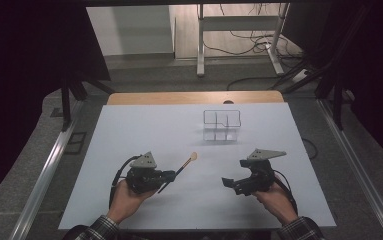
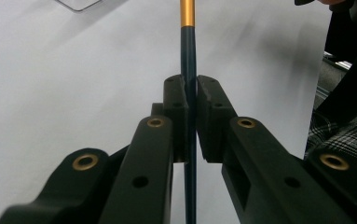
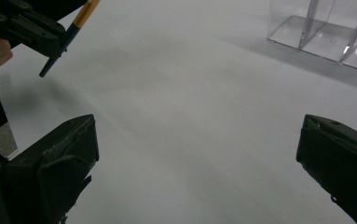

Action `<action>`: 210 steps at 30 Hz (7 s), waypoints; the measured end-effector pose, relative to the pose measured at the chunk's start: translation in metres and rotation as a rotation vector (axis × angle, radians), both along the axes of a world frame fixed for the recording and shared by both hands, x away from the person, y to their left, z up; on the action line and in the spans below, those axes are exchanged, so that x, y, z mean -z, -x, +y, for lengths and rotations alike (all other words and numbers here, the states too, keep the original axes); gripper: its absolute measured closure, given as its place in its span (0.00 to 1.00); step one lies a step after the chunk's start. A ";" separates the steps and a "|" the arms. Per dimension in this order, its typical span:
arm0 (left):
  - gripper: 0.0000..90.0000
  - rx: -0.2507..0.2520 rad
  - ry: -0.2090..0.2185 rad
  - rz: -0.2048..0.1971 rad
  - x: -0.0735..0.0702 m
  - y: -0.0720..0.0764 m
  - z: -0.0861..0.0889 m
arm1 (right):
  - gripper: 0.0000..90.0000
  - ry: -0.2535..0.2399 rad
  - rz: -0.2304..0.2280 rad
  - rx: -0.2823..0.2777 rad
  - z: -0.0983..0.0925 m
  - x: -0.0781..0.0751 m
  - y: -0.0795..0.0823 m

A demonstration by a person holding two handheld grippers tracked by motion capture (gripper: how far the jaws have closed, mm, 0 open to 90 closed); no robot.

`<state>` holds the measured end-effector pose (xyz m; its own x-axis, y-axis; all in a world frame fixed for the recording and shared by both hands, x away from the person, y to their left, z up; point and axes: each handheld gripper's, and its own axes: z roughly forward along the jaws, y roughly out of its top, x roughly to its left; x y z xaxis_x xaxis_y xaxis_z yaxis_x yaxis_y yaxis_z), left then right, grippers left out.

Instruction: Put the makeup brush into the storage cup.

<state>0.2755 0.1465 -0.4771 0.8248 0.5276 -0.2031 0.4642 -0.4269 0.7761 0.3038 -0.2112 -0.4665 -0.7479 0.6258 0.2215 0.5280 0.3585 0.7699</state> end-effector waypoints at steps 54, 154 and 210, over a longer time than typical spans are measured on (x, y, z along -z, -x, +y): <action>0.93 0.102 0.037 -0.036 0.003 -0.004 -0.033 | 0.29 -0.134 0.098 -0.120 0.069 -0.005 -0.018; 0.01 -0.136 -0.155 -0.044 0.009 -0.002 0.049 | 0.93 -0.202 -0.009 -0.026 0.021 -0.029 -0.028; 0.00 -0.307 -0.152 -0.039 0.009 0.032 0.100 | 0.93 -0.233 -0.075 0.078 0.003 -0.049 -0.072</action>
<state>0.2435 0.2467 -0.4857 0.6289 0.7740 -0.0742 0.5597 -0.3844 0.7342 0.3757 -0.2085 -0.4178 -0.7192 0.6208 0.3122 0.4854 0.1274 0.8650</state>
